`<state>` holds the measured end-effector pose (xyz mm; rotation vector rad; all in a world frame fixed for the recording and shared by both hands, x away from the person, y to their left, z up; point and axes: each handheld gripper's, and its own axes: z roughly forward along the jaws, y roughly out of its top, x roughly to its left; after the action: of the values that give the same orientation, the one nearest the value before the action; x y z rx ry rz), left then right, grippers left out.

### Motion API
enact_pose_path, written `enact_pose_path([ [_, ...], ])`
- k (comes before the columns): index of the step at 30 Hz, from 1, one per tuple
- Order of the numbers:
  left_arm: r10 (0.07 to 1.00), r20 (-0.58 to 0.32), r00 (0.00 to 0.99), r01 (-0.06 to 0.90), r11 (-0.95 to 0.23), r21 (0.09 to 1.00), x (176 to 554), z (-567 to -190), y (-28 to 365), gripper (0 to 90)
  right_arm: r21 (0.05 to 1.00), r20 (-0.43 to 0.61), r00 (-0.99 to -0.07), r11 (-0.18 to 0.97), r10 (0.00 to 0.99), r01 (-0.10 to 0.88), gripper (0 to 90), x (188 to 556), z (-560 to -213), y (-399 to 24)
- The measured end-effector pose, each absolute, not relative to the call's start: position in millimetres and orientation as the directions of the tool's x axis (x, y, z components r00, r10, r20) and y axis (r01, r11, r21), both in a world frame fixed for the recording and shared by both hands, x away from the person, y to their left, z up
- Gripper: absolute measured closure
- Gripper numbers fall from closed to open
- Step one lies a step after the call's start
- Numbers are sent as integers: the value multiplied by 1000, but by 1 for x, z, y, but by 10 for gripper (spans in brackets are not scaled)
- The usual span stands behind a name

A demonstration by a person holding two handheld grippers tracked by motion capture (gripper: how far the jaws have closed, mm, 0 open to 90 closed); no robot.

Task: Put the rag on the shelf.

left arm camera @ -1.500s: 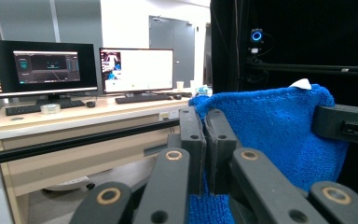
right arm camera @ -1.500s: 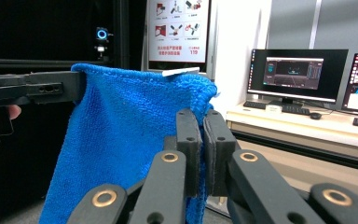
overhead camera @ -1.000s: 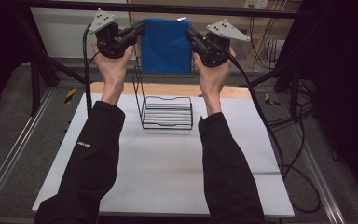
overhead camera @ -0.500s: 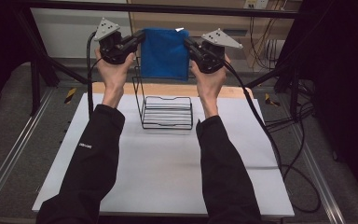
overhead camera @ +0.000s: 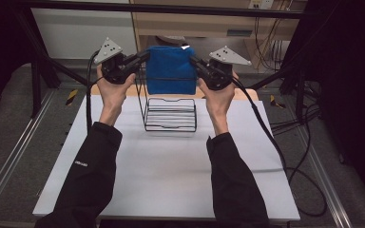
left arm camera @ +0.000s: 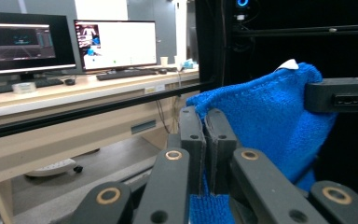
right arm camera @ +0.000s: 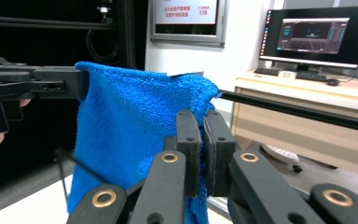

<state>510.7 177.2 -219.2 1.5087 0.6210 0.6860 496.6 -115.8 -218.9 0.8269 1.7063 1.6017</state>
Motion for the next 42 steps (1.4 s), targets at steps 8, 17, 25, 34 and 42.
enact_pose_path([
  [8,703,85,706,-26,-95,995,493,-224,182,871,998,-49,-620,68,783,7,865,482,-227,-118],
  [17,662,114,741,-7,-162,987,479,-235,183,867,995,-70,-639,95,766,5,860,478,-239,-121],
  [25,645,81,760,65,-199,978,473,-250,180,864,994,-75,-656,112,751,16,838,474,-250,-123],
  [34,656,103,748,80,-243,967,472,-263,178,865,986,-63,-683,152,728,70,655,467,-251,-127],
  [42,663,132,737,75,-275,959,472,-267,177,865,992,-27,-706,104,708,67,431,449,-239,-135],
])
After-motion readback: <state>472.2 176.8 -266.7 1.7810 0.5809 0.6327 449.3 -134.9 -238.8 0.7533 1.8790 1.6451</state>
